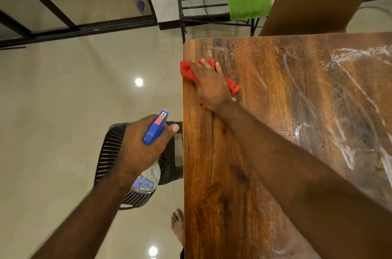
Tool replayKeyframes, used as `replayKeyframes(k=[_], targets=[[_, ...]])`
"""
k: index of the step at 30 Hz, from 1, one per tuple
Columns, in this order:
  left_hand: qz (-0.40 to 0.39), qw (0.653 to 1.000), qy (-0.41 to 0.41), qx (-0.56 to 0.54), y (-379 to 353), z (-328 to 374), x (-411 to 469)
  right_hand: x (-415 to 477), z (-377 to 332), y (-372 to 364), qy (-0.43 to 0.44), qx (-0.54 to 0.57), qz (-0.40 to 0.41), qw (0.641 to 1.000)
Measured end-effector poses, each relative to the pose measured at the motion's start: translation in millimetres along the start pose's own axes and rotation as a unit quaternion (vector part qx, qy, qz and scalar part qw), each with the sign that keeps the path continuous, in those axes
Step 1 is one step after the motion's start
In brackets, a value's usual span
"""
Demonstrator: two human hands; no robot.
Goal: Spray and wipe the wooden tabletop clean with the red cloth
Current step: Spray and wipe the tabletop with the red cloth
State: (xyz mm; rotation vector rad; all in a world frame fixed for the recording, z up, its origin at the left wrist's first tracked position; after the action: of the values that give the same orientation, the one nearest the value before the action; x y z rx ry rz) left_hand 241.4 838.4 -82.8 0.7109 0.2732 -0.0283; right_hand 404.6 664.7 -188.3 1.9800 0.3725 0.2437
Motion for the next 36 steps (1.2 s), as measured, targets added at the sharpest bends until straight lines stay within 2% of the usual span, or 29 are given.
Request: replayKeyframes(k=[3, 6, 8, 10, 13, 15, 18, 20, 24, 27, 29, 31, 33, 34, 36], targets=[[0.006, 1.0, 0.003, 0.004, 2.0, 5.1, 4.7, -12.7, -18.5, -8.0, -0.016, -0.011, 0.006, 1.0], [0.008, 1.0, -0.001, -0.002, 2.1, 10.7, 13.1, -60.3, -51.7, -24.9, 0.099, -0.007, -0.011, 0.995], [0.009, 1.0, -0.005, -0.004, 1.3, 14.4, 20.8, -52.0, -44.3, -27.5, 0.133, 0.002, -0.024, 0.991], [0.008, 1.0, -0.011, -0.003, 0.5, 18.5, 28.1, -12.6, -24.9, -20.5, 0.093, -0.009, -0.01, 0.996], [0.012, 1.0, -0.02, -0.008, 2.9, 25.7, 36.9, 48.4, -0.5, -2.3, -0.015, -0.003, 0.02, 1.0], [0.018, 1.0, -0.024, -0.003, 4.8, 29.2, 42.6, 67.2, -3.9, -1.4, -0.053, -0.005, 0.034, 0.998], [0.029, 0.999, -0.017, 0.001, 5.4, 31.5, 50.0, 71.7, -20.1, -11.9, -0.023, -0.025, 0.018, 0.999], [0.032, 0.999, -0.008, -0.001, 5.1, 31.7, 53.1, 69.8, -4.4, -4.1, -0.026, -0.029, 0.041, 0.998], [0.029, 0.999, 0.006, -0.02, 11.0, 28.7, 51.5, 60.4, 79.3, 28.6, -0.191, -0.027, 0.107, 0.976], [0.025, 1.0, 0.008, -0.016, 15.7, 25.8, 48.0, 51.9, 77.5, 29.2, -0.229, -0.03, 0.101, 0.968], [0.021, 1.0, 0.011, -0.01, 15.4, 25.5, 47.3, 42.3, 37.0, 15.6, -0.19, -0.037, 0.086, 0.977], [0.021, 1.0, 0.007, -0.009, 12.3, 28.8, 48.1, 26.5, -4.5, -5.9, -0.101, -0.043, 0.041, 0.993], [0.021, 1.0, -0.006, -0.012, 8.7, 34.0, 50.1, 12.4, -15.8, -17.0, -0.021, -0.031, 0.002, 0.999], [0.02, 1.0, -0.013, -0.016, 7.4, 36.7, 50.9, 9.5, -8.2, -12.7, 0.001, -0.016, 0.007, 1.0], [0.014, 0.999, -0.02, -0.031, 6.2, 39.6, 51.8, 9.5, 27.9, 8.0, -0.026, 0.02, 0.064, 0.997]])
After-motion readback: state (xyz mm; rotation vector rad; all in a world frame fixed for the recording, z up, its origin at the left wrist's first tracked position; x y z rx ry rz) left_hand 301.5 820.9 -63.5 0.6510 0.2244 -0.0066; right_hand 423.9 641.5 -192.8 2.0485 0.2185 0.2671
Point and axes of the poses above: each hand's wrist, its own x-axis towards the middle knuckle, its own y-axis out of the back of the hand, z = x × y, the point moved 6 cm from there along x, towards the middle knuckle, and after that the axes turned 5 degrees about x, right-handed, at the moved point
